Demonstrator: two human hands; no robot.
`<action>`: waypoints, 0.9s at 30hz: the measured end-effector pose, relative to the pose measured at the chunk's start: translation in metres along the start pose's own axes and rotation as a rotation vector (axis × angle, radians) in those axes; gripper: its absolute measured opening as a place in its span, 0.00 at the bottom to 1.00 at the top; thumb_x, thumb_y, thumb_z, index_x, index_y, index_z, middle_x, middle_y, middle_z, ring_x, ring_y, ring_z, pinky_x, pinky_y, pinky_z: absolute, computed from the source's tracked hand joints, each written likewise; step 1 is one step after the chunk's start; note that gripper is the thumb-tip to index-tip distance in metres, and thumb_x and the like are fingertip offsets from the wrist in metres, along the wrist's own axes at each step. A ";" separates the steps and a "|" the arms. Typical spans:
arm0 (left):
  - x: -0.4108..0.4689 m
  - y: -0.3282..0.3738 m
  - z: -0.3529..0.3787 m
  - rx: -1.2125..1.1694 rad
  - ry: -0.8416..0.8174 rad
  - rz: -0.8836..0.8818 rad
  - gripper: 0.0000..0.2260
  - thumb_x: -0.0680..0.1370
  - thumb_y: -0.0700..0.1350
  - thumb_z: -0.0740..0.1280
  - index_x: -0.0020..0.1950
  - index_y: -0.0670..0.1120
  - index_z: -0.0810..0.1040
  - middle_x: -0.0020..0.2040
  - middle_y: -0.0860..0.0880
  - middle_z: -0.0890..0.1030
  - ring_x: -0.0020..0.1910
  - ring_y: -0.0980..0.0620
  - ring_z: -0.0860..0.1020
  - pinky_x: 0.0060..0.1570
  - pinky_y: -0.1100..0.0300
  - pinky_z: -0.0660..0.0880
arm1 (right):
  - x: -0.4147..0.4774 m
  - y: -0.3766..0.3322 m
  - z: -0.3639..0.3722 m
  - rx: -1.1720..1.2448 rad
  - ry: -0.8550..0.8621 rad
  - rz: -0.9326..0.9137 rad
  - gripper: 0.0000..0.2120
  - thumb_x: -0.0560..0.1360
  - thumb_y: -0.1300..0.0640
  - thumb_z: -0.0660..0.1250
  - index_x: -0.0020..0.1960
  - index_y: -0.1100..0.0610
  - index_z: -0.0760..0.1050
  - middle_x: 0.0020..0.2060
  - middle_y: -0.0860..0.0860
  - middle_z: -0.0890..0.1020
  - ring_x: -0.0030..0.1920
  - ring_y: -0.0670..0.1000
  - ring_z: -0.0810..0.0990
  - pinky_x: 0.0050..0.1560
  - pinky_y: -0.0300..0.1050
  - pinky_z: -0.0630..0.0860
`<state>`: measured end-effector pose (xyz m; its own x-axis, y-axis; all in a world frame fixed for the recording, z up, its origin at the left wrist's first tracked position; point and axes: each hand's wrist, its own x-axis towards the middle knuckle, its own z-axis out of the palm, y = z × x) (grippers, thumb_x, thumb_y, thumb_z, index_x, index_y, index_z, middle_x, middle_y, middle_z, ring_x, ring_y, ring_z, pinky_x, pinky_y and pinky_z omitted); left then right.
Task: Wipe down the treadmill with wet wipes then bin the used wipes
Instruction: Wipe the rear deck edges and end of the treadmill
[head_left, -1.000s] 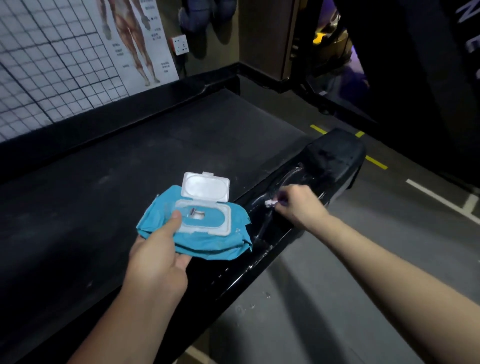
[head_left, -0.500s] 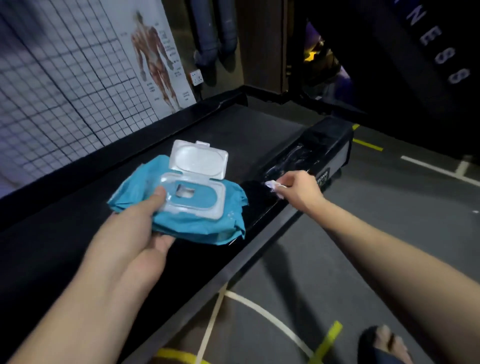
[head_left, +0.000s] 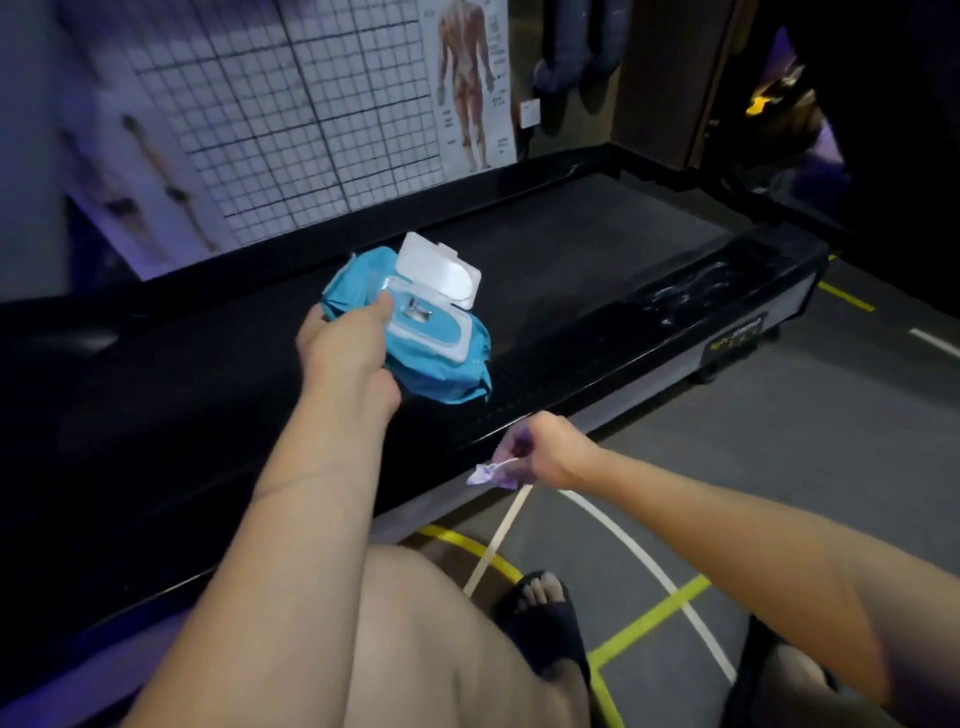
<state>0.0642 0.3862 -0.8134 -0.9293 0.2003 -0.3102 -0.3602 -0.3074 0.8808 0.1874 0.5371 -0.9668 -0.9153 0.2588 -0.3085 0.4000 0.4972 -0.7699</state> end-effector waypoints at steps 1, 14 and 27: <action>-0.001 -0.003 -0.006 0.006 -0.001 -0.024 0.13 0.80 0.31 0.71 0.59 0.46 0.81 0.50 0.43 0.87 0.46 0.45 0.87 0.42 0.46 0.86 | 0.003 -0.001 0.014 0.031 -0.079 -0.019 0.06 0.70 0.57 0.80 0.41 0.52 0.82 0.36 0.52 0.86 0.36 0.44 0.81 0.40 0.43 0.79; -0.002 -0.005 -0.014 0.050 -0.064 -0.203 0.15 0.80 0.34 0.72 0.66 0.42 0.80 0.54 0.40 0.87 0.44 0.42 0.87 0.35 0.47 0.85 | -0.024 -0.023 -0.010 0.111 -0.022 0.007 0.05 0.76 0.62 0.70 0.46 0.58 0.85 0.38 0.56 0.86 0.39 0.49 0.83 0.52 0.53 0.84; -0.042 -0.022 0.067 0.085 -0.337 -0.239 0.14 0.77 0.35 0.77 0.62 0.39 0.81 0.46 0.41 0.88 0.34 0.48 0.87 0.29 0.55 0.82 | -0.147 -0.051 -0.148 0.409 0.916 -0.126 0.05 0.79 0.56 0.71 0.53 0.55 0.84 0.40 0.54 0.87 0.35 0.45 0.79 0.37 0.40 0.78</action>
<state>0.1164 0.4465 -0.7962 -0.7370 0.5539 -0.3874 -0.5411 -0.1400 0.8292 0.3084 0.5967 -0.7997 -0.4935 0.8457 0.2033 0.0989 0.2868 -0.9529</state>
